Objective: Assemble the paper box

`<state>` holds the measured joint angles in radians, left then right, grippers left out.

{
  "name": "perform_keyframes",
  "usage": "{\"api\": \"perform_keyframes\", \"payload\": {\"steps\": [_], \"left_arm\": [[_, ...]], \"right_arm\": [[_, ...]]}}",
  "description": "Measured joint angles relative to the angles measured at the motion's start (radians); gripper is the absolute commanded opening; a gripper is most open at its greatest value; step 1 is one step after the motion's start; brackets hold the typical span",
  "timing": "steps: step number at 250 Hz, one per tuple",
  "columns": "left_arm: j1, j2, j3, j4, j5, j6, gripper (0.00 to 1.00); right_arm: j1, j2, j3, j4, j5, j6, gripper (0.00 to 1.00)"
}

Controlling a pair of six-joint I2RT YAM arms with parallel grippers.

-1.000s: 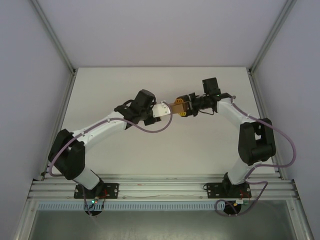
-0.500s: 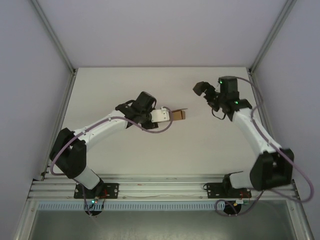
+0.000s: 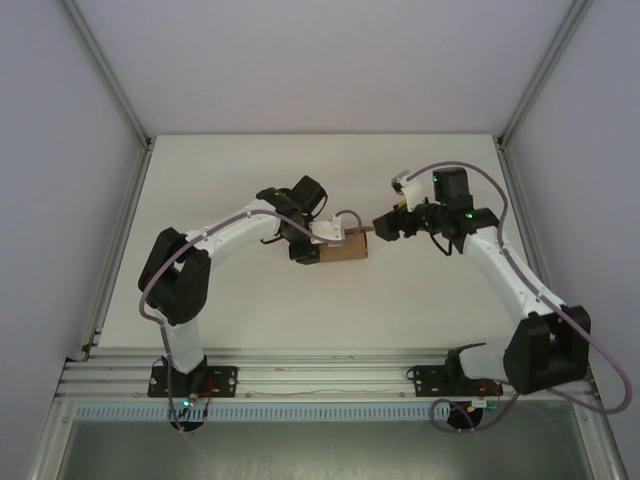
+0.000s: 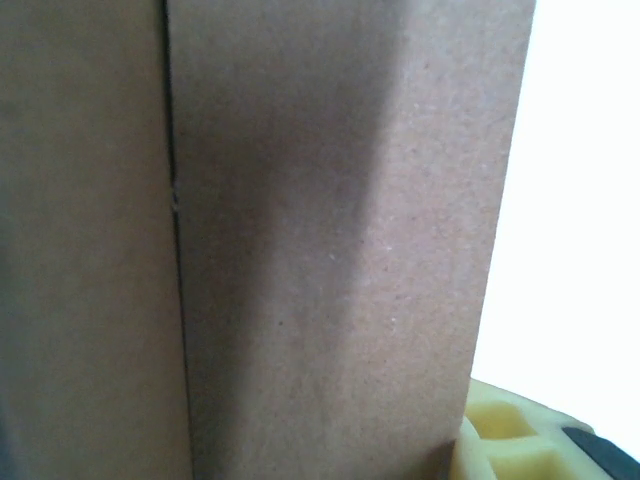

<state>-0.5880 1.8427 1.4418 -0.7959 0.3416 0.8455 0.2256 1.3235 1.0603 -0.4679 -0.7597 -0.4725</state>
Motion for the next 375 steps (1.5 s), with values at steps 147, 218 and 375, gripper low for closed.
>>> {"api": "perform_keyframes", "payload": {"steps": [147,218,375], "left_arm": [[0.006,0.1,0.149,-0.132,0.017,0.016,0.41],[0.007,0.164,0.246,-0.203,0.011,-0.029,0.39],[0.005,0.202,0.297,-0.2,-0.011,-0.037,0.38]], "right_arm": [[0.073,0.292,0.199,-0.19,0.053,-0.164,0.18],[0.114,0.293,0.2,-0.16,0.137,0.015,0.01],[0.102,0.502,0.564,-0.517,0.16,0.518,0.0]]}}
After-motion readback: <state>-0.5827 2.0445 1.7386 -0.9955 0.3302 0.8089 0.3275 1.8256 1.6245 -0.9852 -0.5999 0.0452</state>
